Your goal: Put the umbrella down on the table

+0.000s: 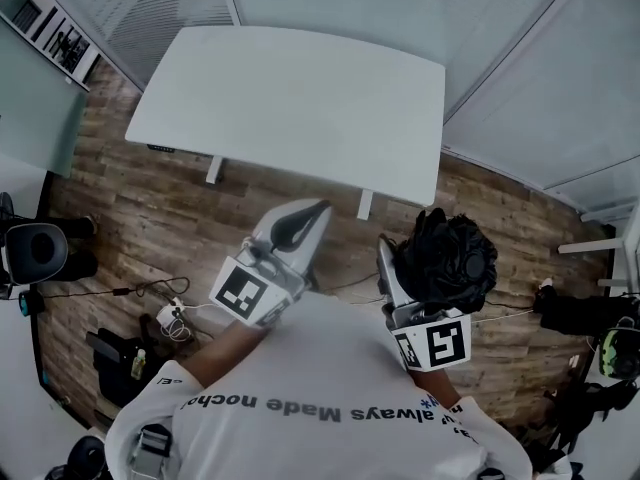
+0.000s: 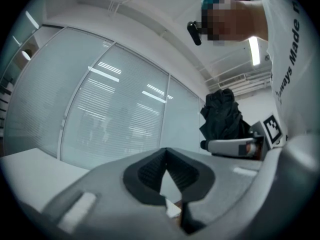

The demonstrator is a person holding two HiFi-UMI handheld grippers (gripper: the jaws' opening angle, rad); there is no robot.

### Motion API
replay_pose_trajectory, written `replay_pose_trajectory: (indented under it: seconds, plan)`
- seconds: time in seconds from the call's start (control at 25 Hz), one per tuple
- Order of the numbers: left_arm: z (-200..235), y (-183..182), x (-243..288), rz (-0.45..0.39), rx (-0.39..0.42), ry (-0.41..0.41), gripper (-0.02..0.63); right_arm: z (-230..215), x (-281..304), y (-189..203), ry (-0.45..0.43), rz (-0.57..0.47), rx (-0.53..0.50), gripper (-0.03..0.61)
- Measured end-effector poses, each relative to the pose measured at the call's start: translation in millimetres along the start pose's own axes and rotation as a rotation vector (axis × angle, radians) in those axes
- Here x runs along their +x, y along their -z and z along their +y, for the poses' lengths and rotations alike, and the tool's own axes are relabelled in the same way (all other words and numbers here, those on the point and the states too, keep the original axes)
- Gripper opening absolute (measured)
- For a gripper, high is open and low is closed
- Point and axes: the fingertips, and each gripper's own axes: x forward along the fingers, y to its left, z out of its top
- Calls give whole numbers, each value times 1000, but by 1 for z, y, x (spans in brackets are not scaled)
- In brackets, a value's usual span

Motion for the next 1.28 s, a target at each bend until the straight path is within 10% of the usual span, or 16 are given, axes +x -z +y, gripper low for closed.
replay_pose_trajectory:
  seconds: [0.76, 1.28]
  plan:
    - [347, -15, 171, 48, -74, 31, 3, -109, 362, 9, 56, 42, 27, 238]
    - [399, -7, 200, 56, -85, 57, 3, -130, 420, 23, 72, 64, 38, 236]
